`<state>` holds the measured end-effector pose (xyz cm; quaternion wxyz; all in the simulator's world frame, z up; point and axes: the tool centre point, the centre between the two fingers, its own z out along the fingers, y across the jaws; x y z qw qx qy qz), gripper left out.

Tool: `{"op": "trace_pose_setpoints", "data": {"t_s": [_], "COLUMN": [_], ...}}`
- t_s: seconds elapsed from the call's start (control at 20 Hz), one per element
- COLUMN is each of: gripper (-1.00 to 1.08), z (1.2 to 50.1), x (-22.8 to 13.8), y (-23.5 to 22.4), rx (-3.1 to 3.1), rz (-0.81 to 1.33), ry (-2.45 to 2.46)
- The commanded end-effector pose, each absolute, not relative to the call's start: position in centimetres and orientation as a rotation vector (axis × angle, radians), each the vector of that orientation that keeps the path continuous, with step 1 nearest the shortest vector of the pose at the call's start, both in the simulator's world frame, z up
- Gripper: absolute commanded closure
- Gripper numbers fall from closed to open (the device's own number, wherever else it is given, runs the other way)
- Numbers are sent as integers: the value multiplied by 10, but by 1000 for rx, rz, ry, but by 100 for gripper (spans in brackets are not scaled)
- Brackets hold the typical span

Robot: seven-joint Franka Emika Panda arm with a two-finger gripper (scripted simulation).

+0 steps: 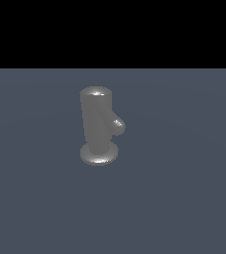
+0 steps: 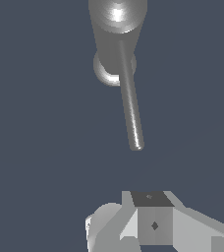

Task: Turn on the faucet by rotating a designated handle.

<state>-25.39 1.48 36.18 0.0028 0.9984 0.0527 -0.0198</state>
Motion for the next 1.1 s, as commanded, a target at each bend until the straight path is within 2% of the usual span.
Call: {"op": "trace_pose_setpoints", "data": {"t_s": [0.0, 0.55, 1.05], "gripper": [108, 108, 108], "z": [341, 262, 225], "x": [-254, -249, -245], "y": [19, 36, 45], "rx": [3130, 3124, 3120], "rz": [-52, -18, -3], "ry": [196, 314, 369]}}
